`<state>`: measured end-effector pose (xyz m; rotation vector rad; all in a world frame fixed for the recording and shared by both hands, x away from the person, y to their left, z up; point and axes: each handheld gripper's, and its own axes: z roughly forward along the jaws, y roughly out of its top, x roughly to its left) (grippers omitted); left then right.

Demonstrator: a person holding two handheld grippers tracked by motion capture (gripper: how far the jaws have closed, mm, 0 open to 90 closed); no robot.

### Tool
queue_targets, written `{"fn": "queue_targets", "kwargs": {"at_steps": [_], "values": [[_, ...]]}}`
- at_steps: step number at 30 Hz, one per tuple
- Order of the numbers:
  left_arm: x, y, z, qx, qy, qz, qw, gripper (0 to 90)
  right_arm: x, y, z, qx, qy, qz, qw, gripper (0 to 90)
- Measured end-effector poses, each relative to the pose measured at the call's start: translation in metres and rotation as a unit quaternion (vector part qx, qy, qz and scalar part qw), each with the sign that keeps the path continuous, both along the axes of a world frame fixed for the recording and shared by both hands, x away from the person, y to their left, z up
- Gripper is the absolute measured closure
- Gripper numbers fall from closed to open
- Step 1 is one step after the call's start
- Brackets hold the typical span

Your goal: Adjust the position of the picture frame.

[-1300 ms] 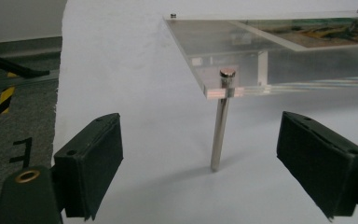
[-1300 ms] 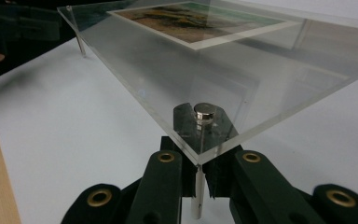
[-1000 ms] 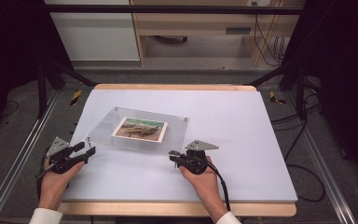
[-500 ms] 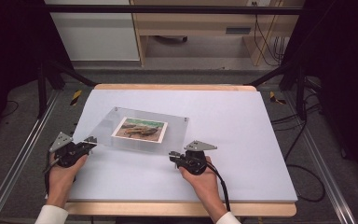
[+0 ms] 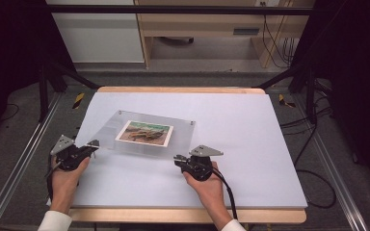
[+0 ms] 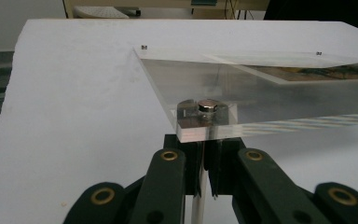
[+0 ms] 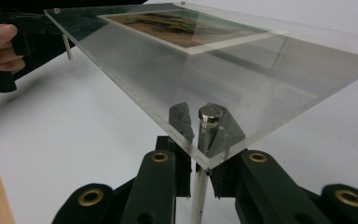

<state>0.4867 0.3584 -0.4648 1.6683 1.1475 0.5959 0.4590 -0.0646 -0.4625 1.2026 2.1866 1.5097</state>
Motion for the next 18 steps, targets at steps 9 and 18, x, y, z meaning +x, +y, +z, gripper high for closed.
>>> {"fn": "queue_targets", "kwargs": {"at_steps": [9,18], "values": [[0.0005,-0.0009,-0.0003,0.001,0.005,0.000,1.0000,83.1,0.0015,0.0005,-0.0016,0.002,-0.001,-0.015,0.9999,83.8],[0.0046,-0.0026,-0.0005,-0.003,0.004,-0.002,1.0000,83.5,0.0021,0.0018,-0.0022,-0.007,-0.001,-0.018,0.9998,82.0]]}}
